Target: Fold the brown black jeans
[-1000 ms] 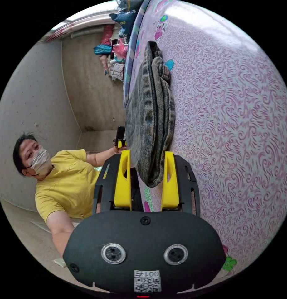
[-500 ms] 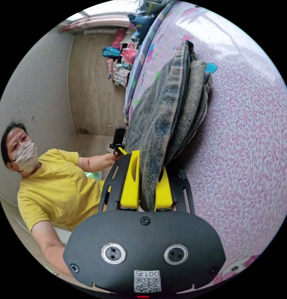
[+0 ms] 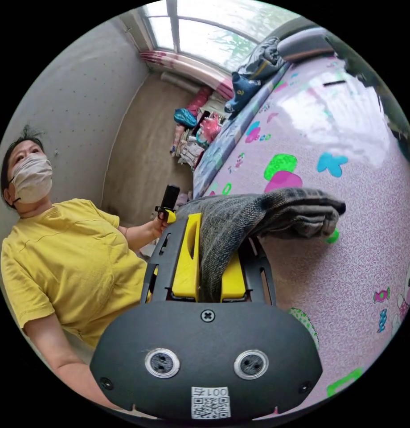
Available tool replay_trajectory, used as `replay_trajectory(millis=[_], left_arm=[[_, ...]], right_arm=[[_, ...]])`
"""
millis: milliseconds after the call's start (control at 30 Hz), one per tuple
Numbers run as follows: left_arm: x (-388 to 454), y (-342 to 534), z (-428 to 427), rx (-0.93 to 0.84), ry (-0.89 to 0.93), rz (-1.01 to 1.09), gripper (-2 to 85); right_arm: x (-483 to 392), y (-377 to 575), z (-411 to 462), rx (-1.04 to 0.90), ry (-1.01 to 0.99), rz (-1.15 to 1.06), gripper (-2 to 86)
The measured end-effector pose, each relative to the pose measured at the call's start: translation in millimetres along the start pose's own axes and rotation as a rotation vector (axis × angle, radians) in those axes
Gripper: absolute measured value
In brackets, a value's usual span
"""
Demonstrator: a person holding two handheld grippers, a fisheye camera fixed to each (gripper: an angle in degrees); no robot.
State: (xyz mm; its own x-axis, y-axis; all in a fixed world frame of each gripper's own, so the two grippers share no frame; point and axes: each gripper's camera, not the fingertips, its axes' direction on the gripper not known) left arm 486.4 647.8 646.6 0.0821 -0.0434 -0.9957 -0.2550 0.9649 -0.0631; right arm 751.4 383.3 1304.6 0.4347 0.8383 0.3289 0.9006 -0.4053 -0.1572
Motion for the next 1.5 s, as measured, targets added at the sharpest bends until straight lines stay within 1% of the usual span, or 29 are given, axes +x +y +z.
replay_trajectory(millis=[167,267,333,467,600,700,867,967,1100,1167,1200,1267,1333,1367,1433,1500], left_arm=[[66,-5,13,-0.047,0.004,0.107,3.0],[109,-10,27,-0.068,0.011,0.212,3.1],[142,-14,39,-0.083,0.01,0.303,3.1],[175,-15,60,-0.112,0.015,0.399,3.1],[183,-12,90,-0.161,0.013,0.402,3.1],[170,-10,117,-0.19,0.0,0.332,3.1],[134,-10,168,-0.185,-0.015,0.177,2.8],[124,-22,200,-0.166,-0.029,0.12,2.6],[147,-64,238,-0.14,-0.044,0.177,2.5],[170,-96,251,-0.131,-0.043,0.237,2.5],[193,-122,258,-0.12,-0.044,0.298,2.5],[233,-163,265,-0.09,-0.038,0.407,2.6],[292,-214,271,-0.024,-0.03,0.574,2.7],[306,-226,272,-0.006,-0.027,0.616,2.7],[353,-270,276,0.05,-0.016,0.757,2.9],[374,-298,279,0.076,0.002,0.811,2.8]], right_arm=[[-82,38,-10,0.098,0.096,-0.111,3.8],[-130,61,-22,0.18,0.157,-0.18,3.8],[-155,77,-27,0.229,0.186,-0.206,3.8],[-191,118,-29,0.321,0.223,-0.228,3.9],[-194,155,-23,0.355,0.225,-0.171,3.9],[-176,184,-18,0.352,0.201,-0.065,3.8],[-118,231,-22,0.35,0.111,0.14,3.8],[-93,239,-40,0.348,0.074,0.192,3.7],[-85,214,-82,0.344,0.07,0.145,3.7],[-100,171,-126,0.329,0.121,0.028,3.6],[-107,158,-139,0.33,0.14,-0.011,3.7],[-141,107,-190,0.358,0.216,-0.185,3.8],[-168,71,-228,0.402,0.265,-0.299,3.8],[-186,49,-250,0.43,0.304,-0.385,3.8],[-206,21,-280,0.475,0.334,-0.465,3.9],[-216,-2,-302,0.503,0.347,-0.503,3.9]])
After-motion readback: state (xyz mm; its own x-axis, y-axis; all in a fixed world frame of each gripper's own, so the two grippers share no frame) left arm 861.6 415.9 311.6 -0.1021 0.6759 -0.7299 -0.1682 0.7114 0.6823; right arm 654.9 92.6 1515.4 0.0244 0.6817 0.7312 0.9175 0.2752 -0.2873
